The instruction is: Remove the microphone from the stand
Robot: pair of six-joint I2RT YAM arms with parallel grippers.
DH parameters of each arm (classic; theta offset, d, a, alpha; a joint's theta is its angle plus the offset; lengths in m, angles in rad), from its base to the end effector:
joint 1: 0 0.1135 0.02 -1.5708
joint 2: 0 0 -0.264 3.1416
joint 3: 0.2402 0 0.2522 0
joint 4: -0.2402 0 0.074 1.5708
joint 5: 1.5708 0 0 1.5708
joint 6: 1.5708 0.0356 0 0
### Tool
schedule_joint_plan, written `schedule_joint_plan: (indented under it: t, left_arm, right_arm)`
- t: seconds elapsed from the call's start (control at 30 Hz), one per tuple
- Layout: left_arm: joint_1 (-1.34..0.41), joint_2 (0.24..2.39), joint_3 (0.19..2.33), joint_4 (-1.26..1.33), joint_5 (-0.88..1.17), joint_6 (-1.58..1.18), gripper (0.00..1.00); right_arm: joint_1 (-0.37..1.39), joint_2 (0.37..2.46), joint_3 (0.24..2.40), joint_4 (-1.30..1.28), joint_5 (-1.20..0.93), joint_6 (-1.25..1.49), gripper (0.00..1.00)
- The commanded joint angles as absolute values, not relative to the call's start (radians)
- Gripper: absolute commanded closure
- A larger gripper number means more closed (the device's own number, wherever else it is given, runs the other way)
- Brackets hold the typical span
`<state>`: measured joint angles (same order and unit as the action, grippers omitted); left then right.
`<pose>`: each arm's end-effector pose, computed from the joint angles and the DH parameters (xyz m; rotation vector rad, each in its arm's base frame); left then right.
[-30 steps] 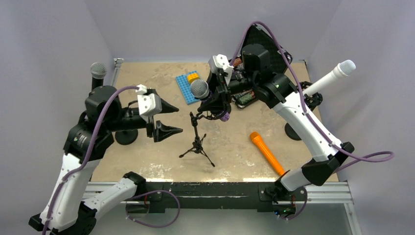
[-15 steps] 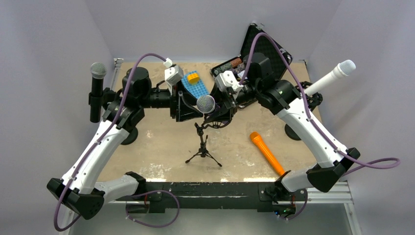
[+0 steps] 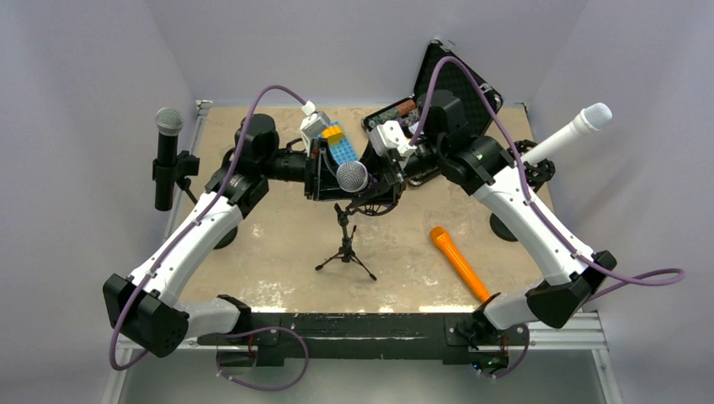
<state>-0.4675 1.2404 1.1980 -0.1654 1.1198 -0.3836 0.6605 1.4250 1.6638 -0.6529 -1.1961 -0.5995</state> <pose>0.2259 -0.1499 0.3943 0.9531 1.6946 -1.5698 0.2048 0.2011 0.4559 -1.6324 0.9397 1.2062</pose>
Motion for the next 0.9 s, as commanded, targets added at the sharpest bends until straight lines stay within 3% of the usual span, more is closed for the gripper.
schedule_joint_plan:
  t: [0.0,0.07,0.1,0.6,0.87]
  left_arm:
    - [-0.469,1.271,1.170,-0.077,1.158,-0.435,0.75]
    - [-0.468,1.280,1.168,-0.074,1.143,-0.433,0.88]
    - [-0.468,1.280,1.170,-0.091,1.123,-0.423,1.00]
    - [-0.469,1.279,1.134,-0.138,1.025,-0.414,1.00]
    - [-0.469,1.286,1.130,-0.138,1.019,-0.410,1.00]
  right_arm:
    - [0.671,1.441,1.721,-0.551,-1.242,-0.636,0.99]
    - [0.680,1.457,1.754,-0.549,-1.243,-0.635,0.99]
    - [0.685,1.464,1.772,-0.549,-1.243,-0.634,0.99]
    - [0.834,1.563,2.031,-0.564,-1.215,-0.641,0.95]
    - [0.897,1.591,2.153,-0.241,-1.194,-0.371,0.96]
